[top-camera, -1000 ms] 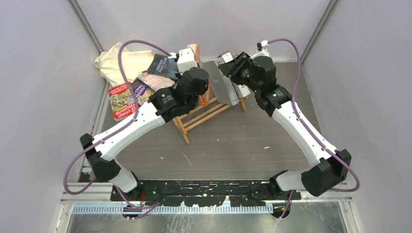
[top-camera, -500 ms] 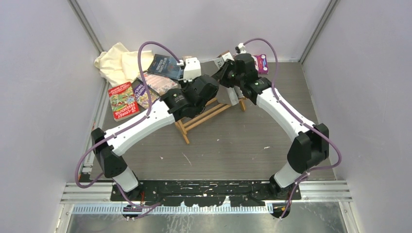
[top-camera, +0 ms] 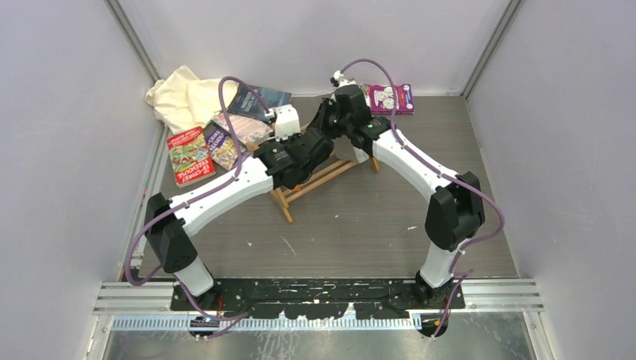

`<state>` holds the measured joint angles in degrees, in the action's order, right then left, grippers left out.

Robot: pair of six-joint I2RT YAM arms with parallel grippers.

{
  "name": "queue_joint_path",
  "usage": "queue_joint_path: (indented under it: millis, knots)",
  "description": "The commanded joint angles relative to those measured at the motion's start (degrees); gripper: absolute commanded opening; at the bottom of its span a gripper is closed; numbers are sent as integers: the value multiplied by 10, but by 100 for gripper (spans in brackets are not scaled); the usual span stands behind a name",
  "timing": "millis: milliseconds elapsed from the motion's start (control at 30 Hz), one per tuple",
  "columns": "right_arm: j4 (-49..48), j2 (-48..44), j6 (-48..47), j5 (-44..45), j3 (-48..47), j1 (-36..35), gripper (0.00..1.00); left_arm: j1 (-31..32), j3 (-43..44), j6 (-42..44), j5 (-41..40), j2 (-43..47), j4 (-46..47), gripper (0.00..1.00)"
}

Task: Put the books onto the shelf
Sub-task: Place the book on the shelf.

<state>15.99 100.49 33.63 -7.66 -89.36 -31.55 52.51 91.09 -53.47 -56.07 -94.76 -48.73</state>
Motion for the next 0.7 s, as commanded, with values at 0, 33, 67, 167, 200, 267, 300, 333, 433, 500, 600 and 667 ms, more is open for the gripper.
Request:
queue_joint_path:
  millis: [0, 33, 67, 167, 200, 267, 300, 333, 433, 500, 600, 667]
  knots:
    - [-1, 17, -41, -10, -40, -11, 16, -18, -14, -60, -27, 17, 8, 0]
    - [1, 22, -46, -9, -43, -15, 16, -21, -19, -66, -25, 18, 8, 0]
    - [4, 27, -52, -8, -46, -18, 16, -25, -23, -71, -22, 18, 8, 0]
    - [15, 41, -69, -2, -59, -31, 16, -32, -32, -85, -13, 17, 6, 0]
    - [18, 46, -74, 2, -64, -36, 16, -34, -34, -91, -12, 17, 5, 0]
    - [23, 57, -83, 8, -71, -43, 16, -37, -40, -102, -6, 15, 5, 0]
    - [25, 61, -86, 10, -74, -46, 16, -40, -43, -106, -3, 15, 5, 0]
    - [25, 65, -88, 13, -74, -49, 16, -42, -46, -110, 0, 15, 5, 0]
    - [24, 72, -95, 21, -70, -54, 16, -45, -52, -117, 7, 15, 5, 0]
    - [19, 75, -97, 24, -64, -56, 15, -46, -53, -126, 10, 14, 0, 0]
    - [12, 81, -102, 25, -55, -59, 15, -47, -55, -136, 21, 14, -4, 0]
    - [9, 84, -104, 26, -51, -62, 16, -47, -55, -145, 26, 13, -10, 0]
